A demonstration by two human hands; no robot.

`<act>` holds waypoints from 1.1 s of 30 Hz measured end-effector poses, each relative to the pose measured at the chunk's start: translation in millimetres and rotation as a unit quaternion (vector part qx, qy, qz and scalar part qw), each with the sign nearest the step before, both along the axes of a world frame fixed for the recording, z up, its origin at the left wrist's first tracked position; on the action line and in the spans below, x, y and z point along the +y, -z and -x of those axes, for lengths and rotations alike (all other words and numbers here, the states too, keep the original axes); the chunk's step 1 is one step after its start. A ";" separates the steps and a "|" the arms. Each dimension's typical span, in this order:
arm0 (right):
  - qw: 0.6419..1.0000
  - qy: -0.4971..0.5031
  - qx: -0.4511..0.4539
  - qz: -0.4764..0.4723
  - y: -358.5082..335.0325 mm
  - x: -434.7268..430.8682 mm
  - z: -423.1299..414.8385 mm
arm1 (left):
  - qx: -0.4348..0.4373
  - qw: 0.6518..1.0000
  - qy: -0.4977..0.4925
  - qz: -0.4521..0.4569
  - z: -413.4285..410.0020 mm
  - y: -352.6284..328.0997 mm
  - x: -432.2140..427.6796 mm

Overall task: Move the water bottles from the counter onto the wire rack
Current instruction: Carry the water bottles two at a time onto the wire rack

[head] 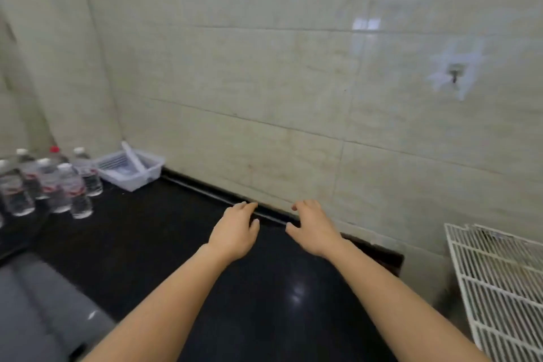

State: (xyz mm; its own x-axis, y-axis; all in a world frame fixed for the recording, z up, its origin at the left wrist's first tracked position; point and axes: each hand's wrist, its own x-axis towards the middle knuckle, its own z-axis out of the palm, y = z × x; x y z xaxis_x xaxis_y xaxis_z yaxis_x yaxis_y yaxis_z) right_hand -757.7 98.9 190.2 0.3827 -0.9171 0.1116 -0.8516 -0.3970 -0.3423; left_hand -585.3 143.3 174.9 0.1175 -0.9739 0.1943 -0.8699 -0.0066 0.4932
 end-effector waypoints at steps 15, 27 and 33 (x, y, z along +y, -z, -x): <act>0.965 -0.250 0.070 -0.040 59.5 60.5 -375.5 | -0.007 0.954 -0.286 -0.090 -328.0 47.8 133.7; 0.934 -0.335 0.107 -0.068 93.6 -6.3 -641.8 | 0.022 0.910 -0.393 -0.133 -558.0 82.7 100.9; 0.921 -0.360 0.123 -0.087 108.1 -22.6 -736.4 | 0.061 0.879 -0.450 -0.144 -648.2 98.4 106.8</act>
